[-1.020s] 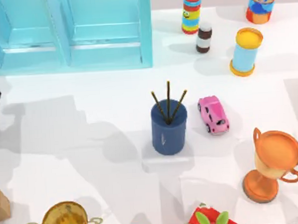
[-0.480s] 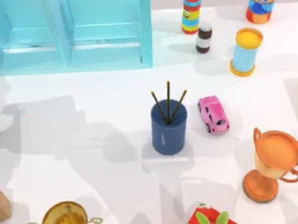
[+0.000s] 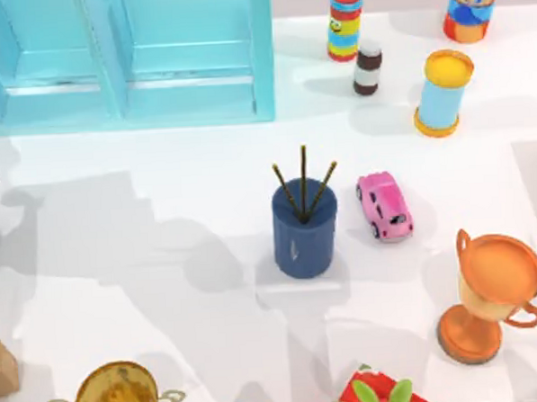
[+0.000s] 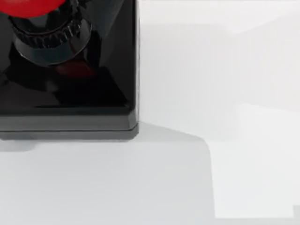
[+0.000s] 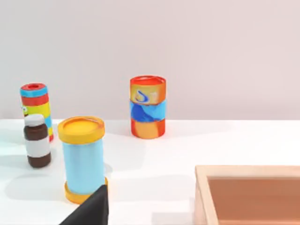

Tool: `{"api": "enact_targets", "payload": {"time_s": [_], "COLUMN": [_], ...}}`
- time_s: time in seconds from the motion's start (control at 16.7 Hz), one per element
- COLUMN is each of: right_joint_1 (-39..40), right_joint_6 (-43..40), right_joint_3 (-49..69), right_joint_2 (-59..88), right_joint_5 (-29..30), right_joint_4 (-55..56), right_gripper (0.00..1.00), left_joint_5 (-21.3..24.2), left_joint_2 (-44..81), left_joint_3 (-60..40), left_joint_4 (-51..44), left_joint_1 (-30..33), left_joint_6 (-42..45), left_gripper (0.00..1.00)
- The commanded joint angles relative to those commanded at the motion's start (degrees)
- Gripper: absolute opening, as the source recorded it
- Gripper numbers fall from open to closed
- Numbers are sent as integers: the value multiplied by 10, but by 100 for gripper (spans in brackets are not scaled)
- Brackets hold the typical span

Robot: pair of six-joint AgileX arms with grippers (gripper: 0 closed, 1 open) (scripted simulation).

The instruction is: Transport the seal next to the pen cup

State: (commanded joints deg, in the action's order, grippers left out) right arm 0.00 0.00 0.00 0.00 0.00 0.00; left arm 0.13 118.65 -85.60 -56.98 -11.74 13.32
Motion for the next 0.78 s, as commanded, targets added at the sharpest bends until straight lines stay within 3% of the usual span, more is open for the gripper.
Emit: {"api": "enact_targets", "payload": {"time_s": [0.54,0.78], "right_joint_1": [0,0], "right_joint_6": [0,0], "right_joint_3": [0,0], "right_joint_2": [0,0], "right_joint_5": [0,0], "right_joint_4": [0,0], "right_gripper": [100,100], "left_joint_5": [0,0], "left_joint_2": [0,-2], "left_joint_3": [-2,-66], "left_joint_4": [-2,-68], "left_joint_1": [2,49], "left_joint_6": [-1,-54], "left_gripper": [0,0]}}
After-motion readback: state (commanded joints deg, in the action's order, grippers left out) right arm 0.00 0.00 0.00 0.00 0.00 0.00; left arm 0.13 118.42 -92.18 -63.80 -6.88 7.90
